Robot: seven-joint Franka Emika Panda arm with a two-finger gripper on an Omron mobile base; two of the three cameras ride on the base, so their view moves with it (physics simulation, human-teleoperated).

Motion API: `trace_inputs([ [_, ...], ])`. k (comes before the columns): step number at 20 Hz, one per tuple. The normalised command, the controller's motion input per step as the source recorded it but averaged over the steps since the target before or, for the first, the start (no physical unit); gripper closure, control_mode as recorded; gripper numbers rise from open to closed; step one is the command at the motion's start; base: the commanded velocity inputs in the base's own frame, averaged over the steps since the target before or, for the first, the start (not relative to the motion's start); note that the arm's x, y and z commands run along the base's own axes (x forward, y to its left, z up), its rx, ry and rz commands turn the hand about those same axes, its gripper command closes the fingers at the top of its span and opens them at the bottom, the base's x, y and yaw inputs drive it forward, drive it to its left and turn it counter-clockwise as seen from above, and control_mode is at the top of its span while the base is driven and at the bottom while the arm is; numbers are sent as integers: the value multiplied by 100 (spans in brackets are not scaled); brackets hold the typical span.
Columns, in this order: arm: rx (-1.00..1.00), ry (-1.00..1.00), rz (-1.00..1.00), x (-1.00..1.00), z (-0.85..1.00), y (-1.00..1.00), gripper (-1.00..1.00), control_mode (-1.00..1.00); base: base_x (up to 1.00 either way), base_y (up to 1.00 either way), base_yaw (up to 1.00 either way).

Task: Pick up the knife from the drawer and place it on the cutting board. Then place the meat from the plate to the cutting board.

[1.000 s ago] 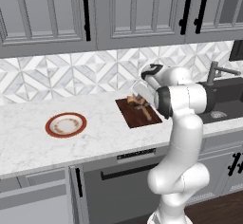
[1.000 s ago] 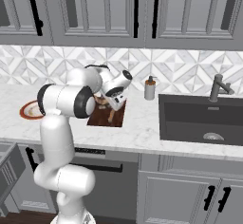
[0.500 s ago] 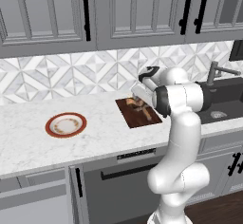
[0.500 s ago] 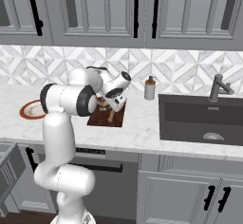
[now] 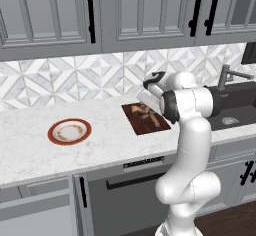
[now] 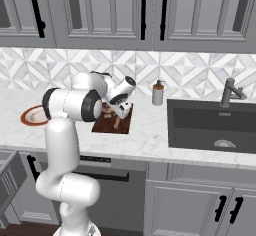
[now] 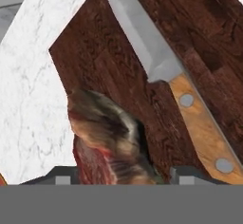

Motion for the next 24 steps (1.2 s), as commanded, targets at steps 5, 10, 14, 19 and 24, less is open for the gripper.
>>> trace_inputs([
  [5, -4, -1, 0, -1, 37, -9, -100, -100, 0, 0, 0],
  [10, 4, -1, 0, -5, 62, -41, -100, -100, 0, 0, 0],
  [14, 2, 0, 2, -34, 73, -51, -100, -100, 0, 0, 0],
  [19, 1, 3, 9, -93, 17, -3, -100, -100, 0, 0, 0],
  [24, 0, 5, 17, -100, -14, 54, -100, -100, 0, 0, 0],
])
